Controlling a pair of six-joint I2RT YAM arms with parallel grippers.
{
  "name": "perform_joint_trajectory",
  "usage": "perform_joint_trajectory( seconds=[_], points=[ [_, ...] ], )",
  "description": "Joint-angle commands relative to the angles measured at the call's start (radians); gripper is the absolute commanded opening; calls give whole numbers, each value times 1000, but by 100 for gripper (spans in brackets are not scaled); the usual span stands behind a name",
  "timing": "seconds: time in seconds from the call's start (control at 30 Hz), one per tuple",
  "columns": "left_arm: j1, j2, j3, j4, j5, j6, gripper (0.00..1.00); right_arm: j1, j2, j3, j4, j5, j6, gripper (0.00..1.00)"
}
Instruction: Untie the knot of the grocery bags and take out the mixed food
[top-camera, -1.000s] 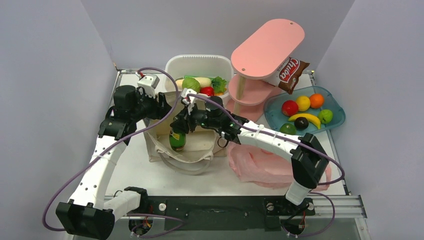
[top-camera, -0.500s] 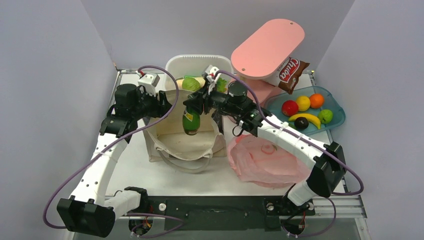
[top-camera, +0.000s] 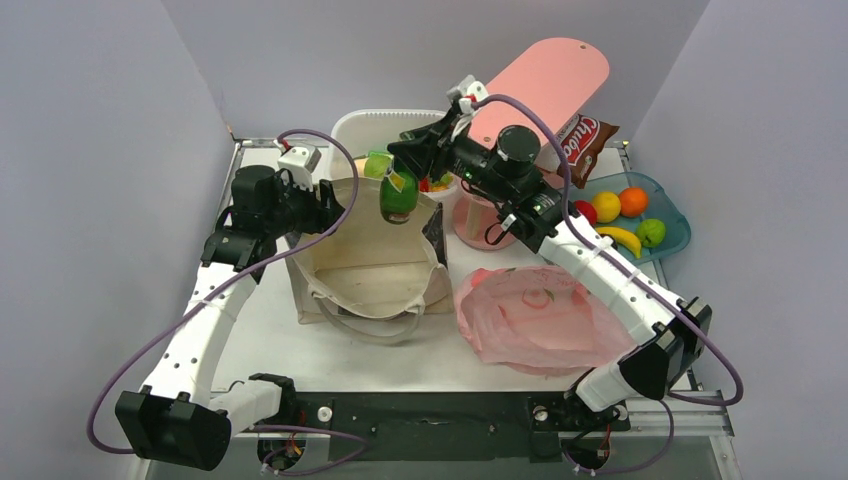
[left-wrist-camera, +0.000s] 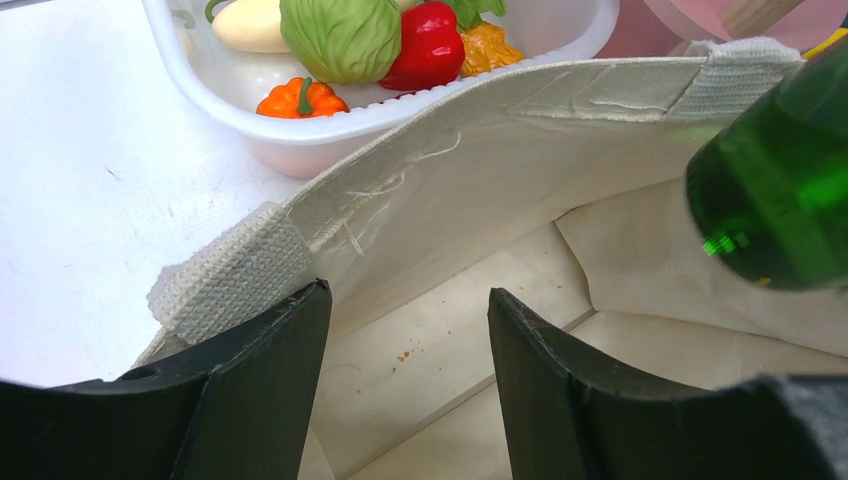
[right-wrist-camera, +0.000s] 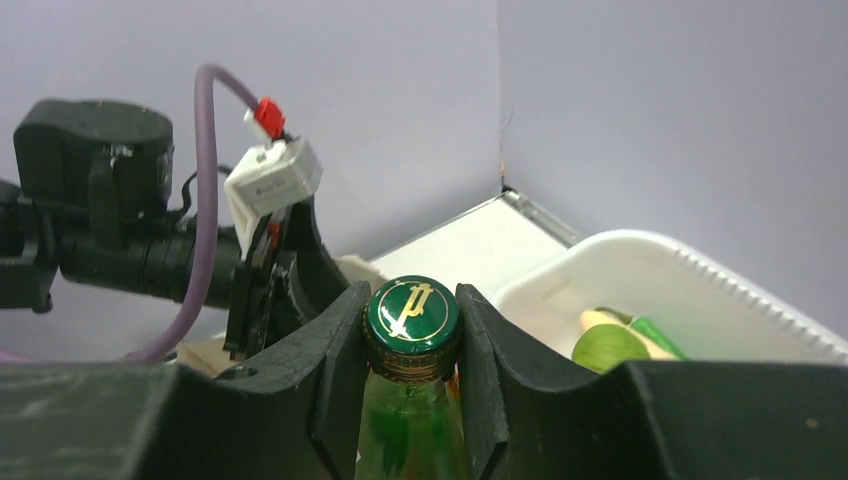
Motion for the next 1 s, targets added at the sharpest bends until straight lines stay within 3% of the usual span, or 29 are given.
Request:
perform_joint_trajectory(
  seconds=[0.0, 0.27, 0.97],
  points=[
    [1, 8, 25, 2, 17, 10, 57, -15, -75, 146, 142, 64, 3, 0],
    [1, 2, 17, -13, 39, 30, 57, -79, -17, 331, 113, 79, 50, 0],
    [0, -6, 8, 6, 65, 48, 57, -361, 173, 677, 51, 152, -132, 0]
  ],
)
